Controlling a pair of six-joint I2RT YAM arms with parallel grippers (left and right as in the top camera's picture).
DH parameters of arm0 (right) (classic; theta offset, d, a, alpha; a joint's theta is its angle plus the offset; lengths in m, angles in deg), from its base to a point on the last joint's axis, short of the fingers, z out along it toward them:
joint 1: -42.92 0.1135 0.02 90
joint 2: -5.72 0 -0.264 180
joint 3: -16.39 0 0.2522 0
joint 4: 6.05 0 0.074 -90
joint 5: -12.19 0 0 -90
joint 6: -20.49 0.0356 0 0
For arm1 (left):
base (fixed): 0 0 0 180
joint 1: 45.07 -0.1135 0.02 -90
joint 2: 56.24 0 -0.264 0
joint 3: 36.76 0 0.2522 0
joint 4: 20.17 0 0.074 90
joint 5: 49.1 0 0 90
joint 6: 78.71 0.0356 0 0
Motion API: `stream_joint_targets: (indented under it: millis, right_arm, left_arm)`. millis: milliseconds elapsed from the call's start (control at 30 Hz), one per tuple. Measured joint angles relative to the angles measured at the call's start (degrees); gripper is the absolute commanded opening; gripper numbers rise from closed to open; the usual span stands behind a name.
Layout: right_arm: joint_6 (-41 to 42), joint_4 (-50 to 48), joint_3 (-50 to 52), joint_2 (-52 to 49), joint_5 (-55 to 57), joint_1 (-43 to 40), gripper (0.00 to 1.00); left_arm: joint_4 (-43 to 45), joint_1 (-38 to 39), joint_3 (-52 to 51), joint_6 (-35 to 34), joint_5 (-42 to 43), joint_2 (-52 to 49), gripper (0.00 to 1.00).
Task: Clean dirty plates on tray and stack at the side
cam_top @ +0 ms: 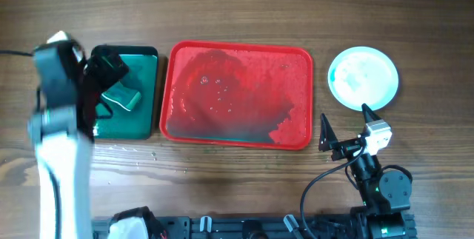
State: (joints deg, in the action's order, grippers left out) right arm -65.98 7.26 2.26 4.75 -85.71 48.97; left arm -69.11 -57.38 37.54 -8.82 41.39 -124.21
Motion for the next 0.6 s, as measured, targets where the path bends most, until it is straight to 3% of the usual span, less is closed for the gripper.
stream_joint_targets:
  millis: [100, 200, 267, 433, 600]
  right_arm:
    - [0.0, -0.02, 0.0, 0.11, -0.02, 0.0, 1.0]
    - [0.0, 0.0, 0.0, 0.2, -0.02, 0.0, 1.0]
    - [0.0, 0.07, 0.0, 0.11, -0.04, 0.0, 1.0]
    - [0.0, -0.02, 0.0, 0.2, -0.04, 0.0, 1.0]
    - [0.0, 0.0, 0.0, 0.2, -0.04, 0.0, 1.0]
  left_arm:
    - [11.56, 1.18, -12.24, 12.59, 8.87, 18.75, 1.0]
    - [24.17, 5.27, -31.52, 18.43, 12.74, 37.66, 1.0]
    - [30.12, 6.47, -39.39, 19.45, 12.63, 45.09, 1.0]
    - [31.15, 10.38, -51.56, 20.31, 7.76, 60.17, 1.0]
    - [31.89, 10.84, -58.49, 20.5, 3.5, 66.79, 1.0]
